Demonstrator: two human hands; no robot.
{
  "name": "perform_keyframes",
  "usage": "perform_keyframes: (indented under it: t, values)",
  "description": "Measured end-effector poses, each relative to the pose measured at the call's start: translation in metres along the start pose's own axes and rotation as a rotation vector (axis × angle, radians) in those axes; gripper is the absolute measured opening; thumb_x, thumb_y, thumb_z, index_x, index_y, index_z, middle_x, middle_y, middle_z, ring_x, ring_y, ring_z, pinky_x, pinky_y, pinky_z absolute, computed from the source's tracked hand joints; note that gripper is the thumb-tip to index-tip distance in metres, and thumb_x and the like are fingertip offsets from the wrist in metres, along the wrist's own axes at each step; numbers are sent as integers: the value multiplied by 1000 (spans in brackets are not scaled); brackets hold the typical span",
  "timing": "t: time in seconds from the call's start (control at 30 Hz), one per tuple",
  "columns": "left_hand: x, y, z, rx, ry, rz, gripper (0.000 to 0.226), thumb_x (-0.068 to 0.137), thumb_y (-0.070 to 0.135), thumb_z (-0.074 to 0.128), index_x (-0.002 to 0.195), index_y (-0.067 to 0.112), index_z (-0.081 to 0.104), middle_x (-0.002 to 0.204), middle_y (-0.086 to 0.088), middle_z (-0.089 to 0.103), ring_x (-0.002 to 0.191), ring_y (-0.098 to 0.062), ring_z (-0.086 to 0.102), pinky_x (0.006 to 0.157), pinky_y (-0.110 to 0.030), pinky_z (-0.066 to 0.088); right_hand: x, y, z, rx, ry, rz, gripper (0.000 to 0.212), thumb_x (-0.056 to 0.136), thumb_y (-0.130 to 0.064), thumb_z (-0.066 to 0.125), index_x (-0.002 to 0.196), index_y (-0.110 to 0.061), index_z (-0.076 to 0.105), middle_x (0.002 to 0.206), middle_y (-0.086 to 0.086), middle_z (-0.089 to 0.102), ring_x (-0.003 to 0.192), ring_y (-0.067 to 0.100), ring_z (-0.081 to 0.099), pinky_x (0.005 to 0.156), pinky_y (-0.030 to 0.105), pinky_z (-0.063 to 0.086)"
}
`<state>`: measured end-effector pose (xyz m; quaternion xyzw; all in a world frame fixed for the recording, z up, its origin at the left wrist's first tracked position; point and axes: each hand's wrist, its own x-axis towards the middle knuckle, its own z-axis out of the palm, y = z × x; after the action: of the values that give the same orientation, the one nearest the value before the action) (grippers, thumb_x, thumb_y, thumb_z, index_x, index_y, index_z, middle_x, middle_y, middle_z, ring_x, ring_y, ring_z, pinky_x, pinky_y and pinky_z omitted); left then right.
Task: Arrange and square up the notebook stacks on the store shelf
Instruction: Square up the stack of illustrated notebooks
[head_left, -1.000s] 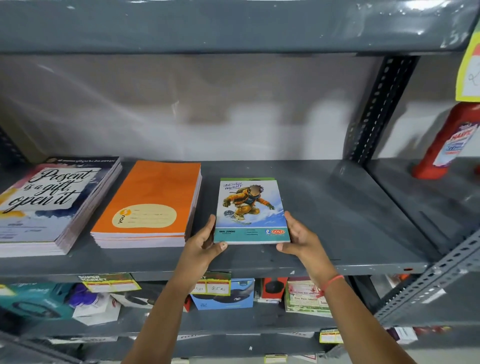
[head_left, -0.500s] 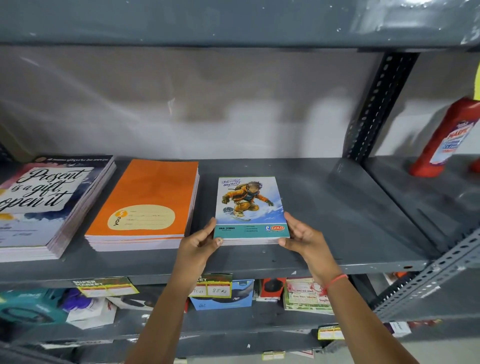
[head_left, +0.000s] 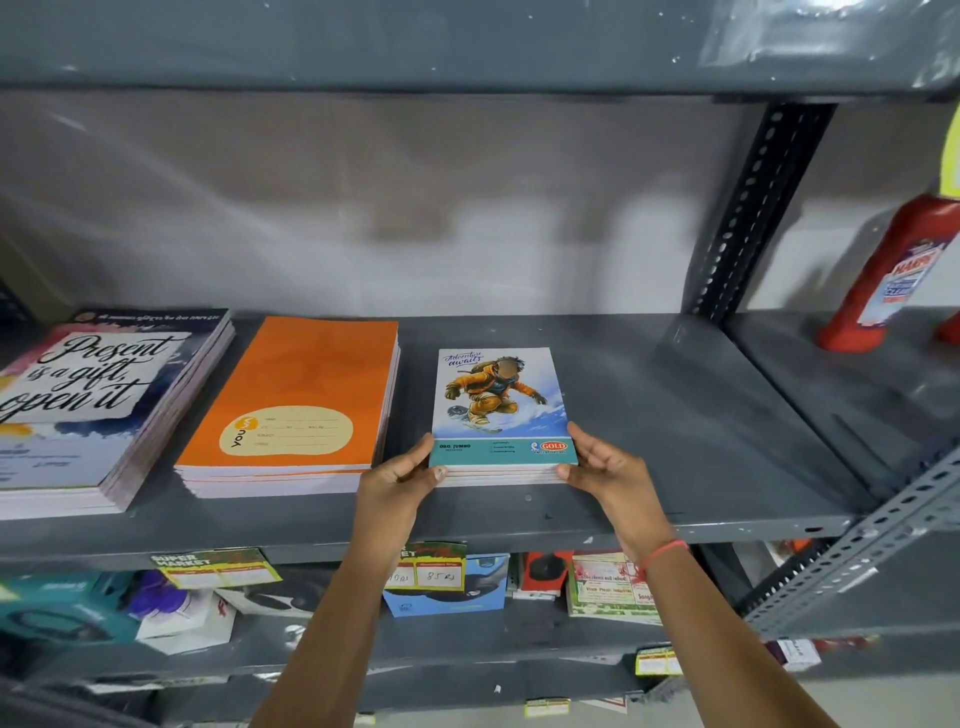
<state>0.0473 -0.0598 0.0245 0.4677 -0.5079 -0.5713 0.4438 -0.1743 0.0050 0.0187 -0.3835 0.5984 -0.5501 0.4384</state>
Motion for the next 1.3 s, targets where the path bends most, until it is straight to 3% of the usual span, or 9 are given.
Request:
perform_keyframes:
  t: [0.13, 0.47, 0.7, 0.77, 0.9, 1.0, 1.1, 1.2, 1.3]
  values:
    - [0, -3, 4, -6, 64, 12, 41, 80, -2, 62, 120, 5, 57, 91, 10, 65, 84, -3, 59, 66, -2, 49, -1, -2, 2, 8, 33, 17, 55, 78, 7, 65, 129, -8, 52, 110, -5, 66, 80, -13, 67, 64, 3, 50]
    - [0, -3, 2, -65, 92, 0, 35, 81, -2, 60, 115, 2, 60, 93, 0, 66, 86, -10, 59, 70, -7, 52, -3, -7, 4, -1, 60, 41, 53, 77, 7, 65, 127, -8, 54, 109, -3, 65, 74, -14, 66, 62, 2, 50]
    - [0, -6, 2, -14, 104, 40, 34, 83, -2, 58, 117, 1, 59, 108, -4, 63, 92, -10, 57, 78, -8, 50, -4, -10, 4, 5, 64, 24, 53, 78, 6, 66, 127, -8, 53, 110, -2, 66, 86, -7, 64, 70, 4, 52]
    - [-1, -6, 2, -1, 110, 53, 34, 83, -3, 57, 117, -1, 57, 111, -5, 62, 97, -13, 57, 80, -9, 50, -5, -11, 4, 11, 72, 20, 52, 78, 6, 65, 127, -7, 54, 110, -2, 66, 90, 2, 64, 72, 3, 51]
    - [-4, -3, 4, 12, 114, 49, 34, 84, -3, 57, 118, -2, 57, 114, -7, 61, 101, -14, 55, 95, -27, 46, -8, -14, 5, 25, 74, 28, 50, 78, 7, 64, 126, -5, 55, 111, -3, 64, 91, 8, 62, 68, 0, 49]
    - [-5, -1, 4, 27, 114, 55, 34, 84, -3, 56, 118, -2, 56, 116, -9, 61, 100, -14, 55, 97, -29, 43, -10, -16, 5, 17, 74, 35, 49, 80, 7, 62, 126, -7, 55, 113, 0, 64, 94, 11, 63, 75, 4, 48]
    - [-5, -2, 6, 66, 123, 86, 33, 86, -1, 54, 118, -2, 56, 120, -13, 61, 98, -13, 55, 85, -16, 47, -12, -18, 4, 33, 64, 55, 49, 83, 13, 54, 128, -6, 53, 125, 7, 62, 109, 16, 58, 98, 25, 48]
    - [-10, 1, 6, 206, 142, 142, 31, 88, 6, 54, 118, 0, 57, 116, -20, 64, 79, -10, 54, 56, 2, 41, -18, -18, 5, 28, 97, 74, 48, 87, 14, 42, 128, -7, 53, 132, 10, 57, 123, 21, 52, 111, 37, 37]
    - [-27, 12, 2, 436, 142, 282, 32, 91, 18, 50, 119, 5, 58, 77, -5, 70, 60, -3, 50, 49, -2, 38, -32, -15, 16, -20, 194, 94, 46, 90, 10, 39, 129, -10, 53, 135, 10, 56, 124, 22, 51, 110, 33, 36]
